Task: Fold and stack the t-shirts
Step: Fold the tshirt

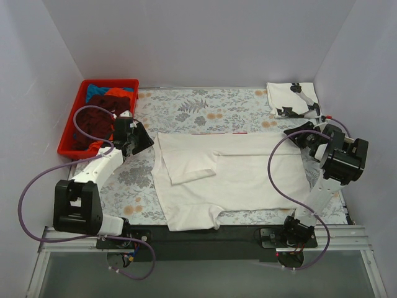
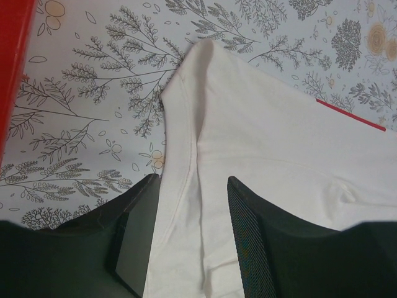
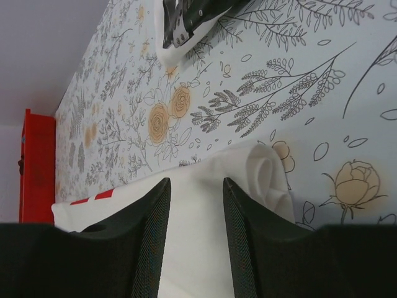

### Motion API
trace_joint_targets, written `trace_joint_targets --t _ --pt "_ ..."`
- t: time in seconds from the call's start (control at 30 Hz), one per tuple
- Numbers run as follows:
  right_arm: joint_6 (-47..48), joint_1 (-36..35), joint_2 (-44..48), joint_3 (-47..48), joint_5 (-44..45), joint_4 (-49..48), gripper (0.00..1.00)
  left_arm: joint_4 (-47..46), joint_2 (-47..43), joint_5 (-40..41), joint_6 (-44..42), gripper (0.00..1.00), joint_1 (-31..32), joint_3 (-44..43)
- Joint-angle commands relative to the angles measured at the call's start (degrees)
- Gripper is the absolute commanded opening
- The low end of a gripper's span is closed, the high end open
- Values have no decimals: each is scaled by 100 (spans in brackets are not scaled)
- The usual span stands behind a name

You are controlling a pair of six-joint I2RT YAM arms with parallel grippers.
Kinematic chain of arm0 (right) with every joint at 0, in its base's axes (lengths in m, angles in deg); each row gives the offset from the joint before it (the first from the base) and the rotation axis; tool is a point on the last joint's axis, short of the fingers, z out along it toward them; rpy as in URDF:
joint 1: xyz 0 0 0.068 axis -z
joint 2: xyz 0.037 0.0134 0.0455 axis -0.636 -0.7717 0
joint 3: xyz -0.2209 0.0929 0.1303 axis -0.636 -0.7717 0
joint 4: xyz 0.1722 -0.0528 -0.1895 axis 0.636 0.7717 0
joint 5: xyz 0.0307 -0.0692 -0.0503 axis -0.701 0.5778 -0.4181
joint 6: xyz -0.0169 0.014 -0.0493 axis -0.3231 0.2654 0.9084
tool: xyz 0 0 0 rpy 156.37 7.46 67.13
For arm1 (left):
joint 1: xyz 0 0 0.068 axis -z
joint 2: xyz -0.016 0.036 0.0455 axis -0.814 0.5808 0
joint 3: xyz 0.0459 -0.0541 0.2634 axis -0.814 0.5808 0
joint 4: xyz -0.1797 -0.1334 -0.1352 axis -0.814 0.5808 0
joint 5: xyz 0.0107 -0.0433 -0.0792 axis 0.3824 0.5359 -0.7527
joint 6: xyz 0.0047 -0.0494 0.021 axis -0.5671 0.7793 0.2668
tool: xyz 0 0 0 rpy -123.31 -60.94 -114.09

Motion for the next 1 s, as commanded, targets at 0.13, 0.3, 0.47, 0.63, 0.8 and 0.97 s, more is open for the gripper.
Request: trace_joint_targets --t 0.13,0.3,0.47,0.63,0.8,0.97 --pt "50 109 501 -166 90 -507 48 -96 4 -114 -72 47 73 -65" --pt "-64 -75 1538 -597 -120 -472 51 -245 -216 -272 -150 47 424 23" --pt "-65 -646 2538 -1281 -481 -139 69 -316 -392 -281 -318 52 1310 208" --pt "374 -1550 3366 -1827 -587 459 72 -281 -427 -422 -152 60 2015 436" --pt "402 -2439 3701 -2039 -815 671 72 -272 -269 -431 148 61 2428 612" --pt "524 -3783 3255 -1785 -798 671 71 -272 -137 -378 236 61 2551 691"
